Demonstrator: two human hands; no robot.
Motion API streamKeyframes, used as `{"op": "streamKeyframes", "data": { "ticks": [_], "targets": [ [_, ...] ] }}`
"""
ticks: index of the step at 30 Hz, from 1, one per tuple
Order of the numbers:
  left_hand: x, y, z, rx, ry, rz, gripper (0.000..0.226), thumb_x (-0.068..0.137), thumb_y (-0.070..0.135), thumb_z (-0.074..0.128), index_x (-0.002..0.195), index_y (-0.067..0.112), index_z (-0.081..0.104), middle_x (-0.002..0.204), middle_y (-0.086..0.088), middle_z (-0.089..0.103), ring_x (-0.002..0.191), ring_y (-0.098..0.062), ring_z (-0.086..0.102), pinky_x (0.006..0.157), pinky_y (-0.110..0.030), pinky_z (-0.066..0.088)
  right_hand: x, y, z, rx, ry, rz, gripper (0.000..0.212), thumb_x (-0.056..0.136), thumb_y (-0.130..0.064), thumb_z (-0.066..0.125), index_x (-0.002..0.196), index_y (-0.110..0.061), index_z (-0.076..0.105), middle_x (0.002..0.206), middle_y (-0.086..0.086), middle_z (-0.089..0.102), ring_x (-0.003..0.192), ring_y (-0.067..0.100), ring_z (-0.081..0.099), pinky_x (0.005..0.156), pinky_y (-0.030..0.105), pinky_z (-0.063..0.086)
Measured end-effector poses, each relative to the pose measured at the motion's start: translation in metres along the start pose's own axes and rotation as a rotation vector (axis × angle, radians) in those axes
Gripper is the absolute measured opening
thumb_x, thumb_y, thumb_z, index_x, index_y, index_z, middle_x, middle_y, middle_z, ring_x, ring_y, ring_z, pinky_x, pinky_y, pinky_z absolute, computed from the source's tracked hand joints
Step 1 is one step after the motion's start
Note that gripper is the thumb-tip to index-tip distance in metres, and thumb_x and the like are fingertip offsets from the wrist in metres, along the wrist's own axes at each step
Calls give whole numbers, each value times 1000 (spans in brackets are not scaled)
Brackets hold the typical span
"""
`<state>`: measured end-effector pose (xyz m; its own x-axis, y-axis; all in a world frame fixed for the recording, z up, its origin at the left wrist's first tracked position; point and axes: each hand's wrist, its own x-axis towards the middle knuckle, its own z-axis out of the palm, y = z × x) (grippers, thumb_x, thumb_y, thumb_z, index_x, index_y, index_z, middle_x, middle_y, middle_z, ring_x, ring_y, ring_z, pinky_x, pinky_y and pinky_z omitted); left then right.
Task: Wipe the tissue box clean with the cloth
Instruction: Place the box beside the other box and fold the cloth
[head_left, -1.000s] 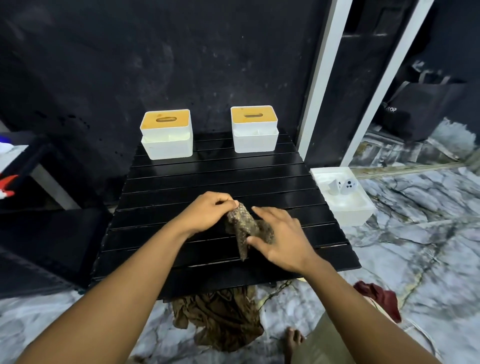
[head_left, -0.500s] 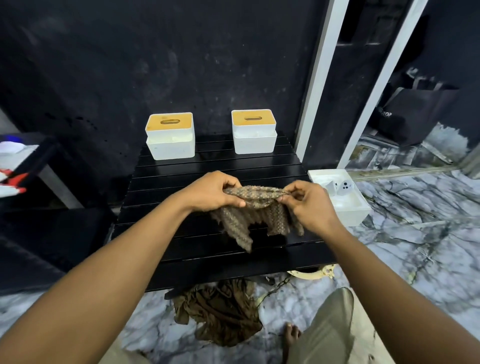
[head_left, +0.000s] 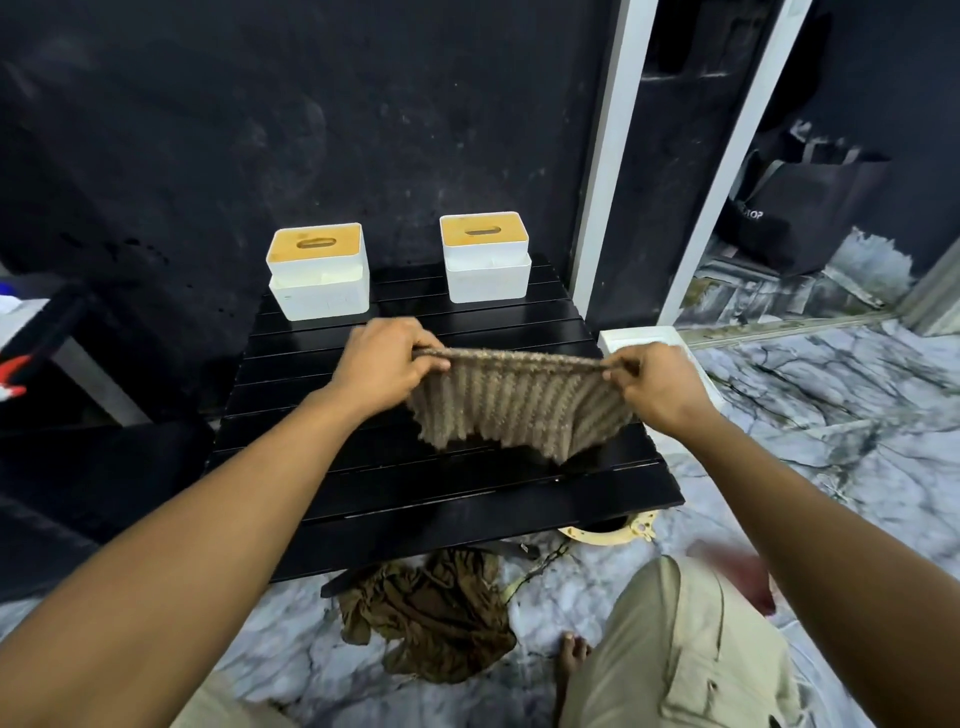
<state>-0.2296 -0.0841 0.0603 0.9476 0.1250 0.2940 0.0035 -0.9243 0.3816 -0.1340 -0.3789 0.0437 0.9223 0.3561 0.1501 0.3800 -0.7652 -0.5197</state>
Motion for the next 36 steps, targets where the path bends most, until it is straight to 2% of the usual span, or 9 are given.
{"op": "streamKeyframes", "data": {
  "ticks": [4,7,10,13,16,20,26,32,36],
  "targets": [
    [-21,-13,2,132,227,285,17,85,18,71,98,28,77,90,9,67,85,-19,58,82,-32,28,-5,17,4,38,113,-259,22,87,-5,64,101,-18,75,98,-3,69,87,10,58,82,23,45],
    [-61,-40,30,267,-41,385,15,76,21,77,84,34,74,85,13,64,81,-18,59,86,-36,27,-28,43,27,-174,-211,-328,21,88,-13,66,105,-23,74,104,-1,69,102,18,58,89,25,41],
    [-103,-52,61,203,-336,219,22,85,54,62,99,41,71,90,22,54,96,-8,54,94,-32,20,-52,56,48,-150,-459,-240,18,88,-27,69,104,-27,75,108,-8,66,110,15,55,97,31,42],
    [-116,-42,79,131,-251,117,61,82,82,29,100,40,69,87,19,49,92,-4,46,91,-34,21,-53,57,56,67,-215,-25,12,89,-27,67,89,-21,77,96,0,69,95,19,63,87,34,49],
    [-100,-9,85,125,-175,106,52,89,71,31,108,39,67,89,17,45,97,-7,48,92,-39,25,-48,53,62,-64,-100,251,20,86,-37,63,86,-20,74,95,7,71,94,29,64,82,37,52],
    [-76,38,102,179,-370,157,44,94,61,44,133,43,52,105,15,47,112,-9,43,99,-38,21,-57,35,76,-239,-135,348,22,81,-41,64,77,-20,69,96,6,68,103,30,59,88,38,48],
    [-86,16,112,205,-323,61,41,96,56,43,135,46,51,121,16,47,120,-10,42,94,-38,23,-53,19,79,271,-48,491,19,79,-21,68,70,-22,51,75,1,64,79,29,61,69,31,43],
    [-105,-38,86,229,-224,-187,38,97,53,44,132,46,55,127,20,48,113,-11,43,84,-36,24,-41,-49,87,419,153,376,15,83,-11,66,86,-26,65,92,-2,69,82,18,63,79,24,46],
    [-117,-68,70,64,-147,-377,33,96,48,51,129,45,58,127,19,53,117,-11,49,85,-36,25,-47,-109,121,244,66,72,34,83,-7,58,106,-32,64,98,1,72,90,23,66,80,31,51]
  ]
}}
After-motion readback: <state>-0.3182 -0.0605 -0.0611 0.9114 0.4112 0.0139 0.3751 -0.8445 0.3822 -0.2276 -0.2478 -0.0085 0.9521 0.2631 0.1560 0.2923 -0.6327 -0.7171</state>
